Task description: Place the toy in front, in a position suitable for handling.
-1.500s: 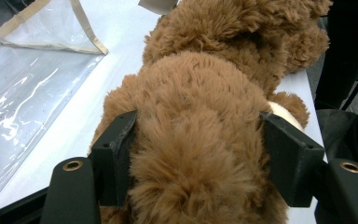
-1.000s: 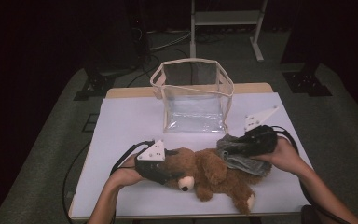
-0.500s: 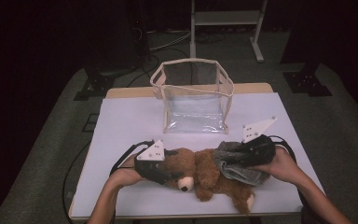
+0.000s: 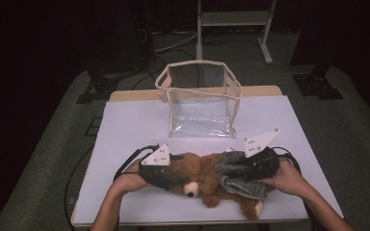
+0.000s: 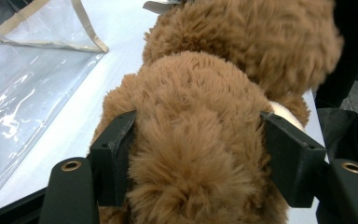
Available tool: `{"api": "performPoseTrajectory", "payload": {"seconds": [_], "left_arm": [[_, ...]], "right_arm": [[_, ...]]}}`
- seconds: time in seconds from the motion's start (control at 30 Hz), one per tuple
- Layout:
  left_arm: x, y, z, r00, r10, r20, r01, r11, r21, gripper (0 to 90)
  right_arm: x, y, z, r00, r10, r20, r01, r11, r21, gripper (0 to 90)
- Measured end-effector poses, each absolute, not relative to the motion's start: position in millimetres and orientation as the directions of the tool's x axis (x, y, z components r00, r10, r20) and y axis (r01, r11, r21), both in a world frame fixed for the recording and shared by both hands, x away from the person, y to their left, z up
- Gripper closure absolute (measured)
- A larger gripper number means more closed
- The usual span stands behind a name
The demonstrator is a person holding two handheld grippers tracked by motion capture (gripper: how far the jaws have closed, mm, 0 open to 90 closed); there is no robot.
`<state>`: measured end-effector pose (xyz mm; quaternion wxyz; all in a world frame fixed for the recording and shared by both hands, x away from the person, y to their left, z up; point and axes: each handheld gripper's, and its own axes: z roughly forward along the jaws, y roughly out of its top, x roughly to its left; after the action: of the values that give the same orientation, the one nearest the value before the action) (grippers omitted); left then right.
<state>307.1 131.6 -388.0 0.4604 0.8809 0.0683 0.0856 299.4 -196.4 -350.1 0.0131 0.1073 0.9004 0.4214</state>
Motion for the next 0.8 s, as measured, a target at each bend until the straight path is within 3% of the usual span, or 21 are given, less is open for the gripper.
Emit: {"api": "performPoseTrajectory", "payload": {"seconds": [0.23, 0.37, 0.8], "left_arm": [[307.2, 131.1, -387.8, 0.976, 0.201, 0.086, 0.044, -0.566, 0.823, 32.1], [307.4, 130.4, -387.3, 0.976, 0.199, 0.09, 0.041, -0.572, 0.819, 31.9], [307.3, 130.7, -387.6, 0.975, 0.203, 0.087, 0.046, -0.573, 0.819, 31.1]], "right_arm": [[305.9, -236.7, -354.6, -0.944, 0.315, 0.099, 0.27, 0.564, 0.781, 73.3], [315.8, -255.0, -363.0, -0.918, 0.357, 0.172, 0.343, 0.501, 0.795, 73.1], [340.4, -199.9, -356.9, -0.944, 0.305, 0.126, 0.279, 0.537, 0.796, 72.7]]}}
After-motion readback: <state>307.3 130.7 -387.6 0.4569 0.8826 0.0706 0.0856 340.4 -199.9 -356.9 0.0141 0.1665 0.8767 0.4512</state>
